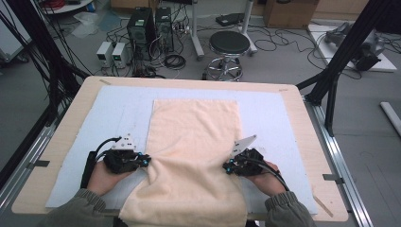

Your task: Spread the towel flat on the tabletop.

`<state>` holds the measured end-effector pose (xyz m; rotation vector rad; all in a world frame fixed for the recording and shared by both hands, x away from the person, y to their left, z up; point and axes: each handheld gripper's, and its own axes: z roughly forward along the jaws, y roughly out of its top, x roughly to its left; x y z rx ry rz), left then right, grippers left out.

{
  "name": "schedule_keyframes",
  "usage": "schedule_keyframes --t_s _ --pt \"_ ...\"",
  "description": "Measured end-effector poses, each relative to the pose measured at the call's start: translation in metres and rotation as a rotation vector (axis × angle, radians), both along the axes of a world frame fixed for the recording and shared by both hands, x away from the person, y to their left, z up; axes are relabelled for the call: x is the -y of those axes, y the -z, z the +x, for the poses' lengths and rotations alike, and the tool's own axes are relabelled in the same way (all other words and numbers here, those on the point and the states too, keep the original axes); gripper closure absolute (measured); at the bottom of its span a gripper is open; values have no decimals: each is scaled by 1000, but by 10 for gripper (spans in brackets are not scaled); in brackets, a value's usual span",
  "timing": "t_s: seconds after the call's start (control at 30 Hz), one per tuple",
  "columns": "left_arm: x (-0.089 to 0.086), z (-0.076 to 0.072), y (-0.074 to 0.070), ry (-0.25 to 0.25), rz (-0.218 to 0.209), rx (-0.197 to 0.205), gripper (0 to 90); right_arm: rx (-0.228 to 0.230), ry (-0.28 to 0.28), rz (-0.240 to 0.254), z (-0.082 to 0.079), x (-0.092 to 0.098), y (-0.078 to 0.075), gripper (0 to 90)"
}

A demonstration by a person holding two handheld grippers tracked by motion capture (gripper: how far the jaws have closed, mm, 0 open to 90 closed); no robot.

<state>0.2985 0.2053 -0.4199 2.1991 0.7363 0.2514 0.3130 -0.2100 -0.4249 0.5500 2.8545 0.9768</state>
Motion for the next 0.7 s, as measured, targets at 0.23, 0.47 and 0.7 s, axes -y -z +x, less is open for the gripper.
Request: schedule_keyframes --t_s 0.23,0.47,0.7 --pt "-6 -10 -6 2 -14 32 678 -1 66 -3 -14 38 -5 857" --pt "-14 -32 -10 41 -33 43 668 38 60 106 -26 47 -13 770" --pt "-19 -52 -13 92 -61 64 680 69 9 135 -34 28 -9 702"
